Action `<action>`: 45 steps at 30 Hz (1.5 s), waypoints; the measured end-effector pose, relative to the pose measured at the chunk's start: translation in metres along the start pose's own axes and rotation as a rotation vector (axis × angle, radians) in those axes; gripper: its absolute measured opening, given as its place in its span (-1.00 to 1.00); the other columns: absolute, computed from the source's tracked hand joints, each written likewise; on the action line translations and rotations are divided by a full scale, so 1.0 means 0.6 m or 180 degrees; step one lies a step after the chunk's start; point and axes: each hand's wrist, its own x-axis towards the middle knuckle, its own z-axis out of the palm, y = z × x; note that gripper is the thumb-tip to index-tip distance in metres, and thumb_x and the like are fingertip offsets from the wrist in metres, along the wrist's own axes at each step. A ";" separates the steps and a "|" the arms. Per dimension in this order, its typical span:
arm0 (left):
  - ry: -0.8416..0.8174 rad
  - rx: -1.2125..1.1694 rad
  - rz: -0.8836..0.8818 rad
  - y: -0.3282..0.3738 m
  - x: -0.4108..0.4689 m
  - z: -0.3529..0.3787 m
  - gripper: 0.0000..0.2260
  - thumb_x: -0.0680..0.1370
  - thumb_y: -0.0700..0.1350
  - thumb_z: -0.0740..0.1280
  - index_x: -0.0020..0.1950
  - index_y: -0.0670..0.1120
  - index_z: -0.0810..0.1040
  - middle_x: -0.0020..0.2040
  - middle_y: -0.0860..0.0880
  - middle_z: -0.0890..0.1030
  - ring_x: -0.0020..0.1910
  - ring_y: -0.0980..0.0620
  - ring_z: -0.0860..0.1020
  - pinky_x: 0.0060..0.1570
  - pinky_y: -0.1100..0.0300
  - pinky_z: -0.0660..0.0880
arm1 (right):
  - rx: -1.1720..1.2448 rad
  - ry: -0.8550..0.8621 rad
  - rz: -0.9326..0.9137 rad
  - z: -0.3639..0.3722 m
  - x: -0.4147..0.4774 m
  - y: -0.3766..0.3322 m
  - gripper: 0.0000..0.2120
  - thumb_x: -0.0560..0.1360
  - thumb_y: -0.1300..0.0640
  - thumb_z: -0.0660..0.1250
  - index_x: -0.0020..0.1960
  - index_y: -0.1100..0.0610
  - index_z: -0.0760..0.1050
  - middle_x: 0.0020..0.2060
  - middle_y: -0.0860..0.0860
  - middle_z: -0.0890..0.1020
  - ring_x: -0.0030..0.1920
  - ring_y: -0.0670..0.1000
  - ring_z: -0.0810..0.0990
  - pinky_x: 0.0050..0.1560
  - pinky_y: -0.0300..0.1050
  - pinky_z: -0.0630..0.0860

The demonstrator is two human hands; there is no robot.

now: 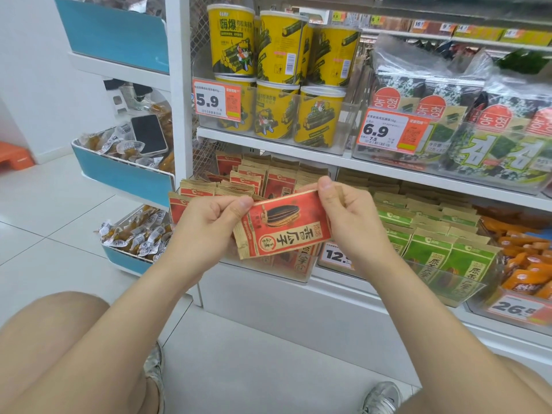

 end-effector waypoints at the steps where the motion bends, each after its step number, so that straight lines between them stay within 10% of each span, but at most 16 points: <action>1: 0.0075 -0.0044 -0.0012 0.001 0.000 0.002 -0.65 0.75 0.00 0.25 0.04 -0.16 0.75 -0.14 -0.10 0.79 -0.15 -0.05 0.78 -0.12 -0.01 0.70 | 0.0102 -0.0006 0.0052 0.002 0.002 -0.002 -0.56 0.76 -0.10 0.19 0.04 0.15 0.73 -0.21 0.13 0.78 -0.19 0.13 0.79 -0.09 0.07 0.72; 6: 0.0219 -0.0765 -0.0288 0.006 0.008 0.018 -0.60 0.74 0.03 0.27 0.03 -0.25 0.73 -0.17 -0.17 0.78 -0.28 -0.02 0.75 -0.39 0.23 0.60 | 0.0263 0.0247 0.0474 0.003 0.028 -0.004 -0.48 0.74 -0.14 0.23 0.13 0.33 0.67 -0.10 0.32 0.74 -0.18 0.13 0.76 -0.05 0.00 0.68; 12: 0.0656 -0.1017 -0.0077 -0.004 0.054 0.014 -0.62 0.76 0.05 0.25 0.08 -0.20 0.73 -0.06 -0.14 0.79 -0.04 -0.13 0.78 0.01 -0.05 0.74 | 0.0524 -0.0331 0.0656 -0.003 0.045 -0.021 -0.65 0.56 0.10 0.56 0.29 0.15 0.60 0.01 0.12 0.80 -0.03 0.21 0.81 -0.02 0.06 0.76; 15: 0.0791 -0.0549 0.0013 -0.009 0.084 0.008 -0.73 0.77 0.00 0.28 0.20 -0.14 0.69 0.00 -0.11 0.78 0.00 -0.09 0.78 0.09 -0.21 0.71 | 0.0211 0.0015 0.0256 0.009 0.064 -0.020 -0.69 0.59 0.15 0.54 0.26 0.12 0.54 -0.03 0.05 0.81 -0.05 0.09 0.81 0.01 0.10 0.76; 20: 0.0722 0.1189 0.0450 -0.008 0.130 -0.016 -0.77 0.68 -0.19 0.37 0.30 0.03 0.65 0.17 0.12 0.69 0.11 0.21 0.65 0.25 0.09 0.62 | -0.1171 0.0992 -0.0915 0.000 0.119 0.009 -0.73 0.57 0.00 0.54 0.14 -0.08 0.48 -0.08 -0.18 0.74 -0.07 -0.15 0.73 0.11 0.12 0.67; 23: -0.0089 0.2047 0.0555 0.002 0.160 -0.025 -0.77 0.67 -0.16 0.40 0.29 0.04 0.68 0.20 0.10 0.69 0.17 0.14 0.64 0.30 0.12 0.55 | -0.1784 0.0733 -0.1117 -0.001 0.145 0.028 -0.72 0.59 0.02 0.53 0.17 -0.07 0.46 -0.10 -0.18 0.70 -0.17 -0.17 0.65 -0.02 -0.20 0.59; 26: -0.0731 0.2683 0.0688 -0.005 0.187 -0.020 -0.79 0.67 -0.06 0.42 0.30 0.01 0.70 0.17 0.07 0.72 0.15 0.10 0.66 0.29 0.08 0.59 | -0.2210 0.0507 -0.1224 0.019 0.160 0.048 -0.74 0.60 0.09 0.51 0.19 0.01 0.48 -0.20 -0.06 0.67 -0.25 -0.03 0.62 -0.19 -0.05 0.53; 33: -0.0562 0.3000 0.0852 -0.046 0.220 0.005 -0.77 0.59 -0.09 0.47 0.24 0.01 0.73 0.08 0.06 0.70 0.06 0.01 0.65 0.19 -0.07 0.63 | -0.2380 0.0247 -0.1207 0.046 0.193 0.075 -0.83 0.66 0.05 0.40 0.20 0.08 0.51 -0.33 -0.06 0.56 -0.29 0.06 0.54 -0.25 0.00 0.46; 45: -0.0323 0.3113 0.0538 -0.062 0.228 0.023 -0.88 0.64 -0.03 0.47 -0.06 0.16 0.63 0.08 0.03 0.46 0.22 -0.13 0.48 0.13 -0.09 0.37 | -0.3696 -0.0432 -0.0073 0.081 0.214 0.078 -0.76 0.66 0.06 0.23 -0.04 0.04 0.65 -0.12 0.05 0.67 0.17 0.27 0.55 0.34 0.23 0.30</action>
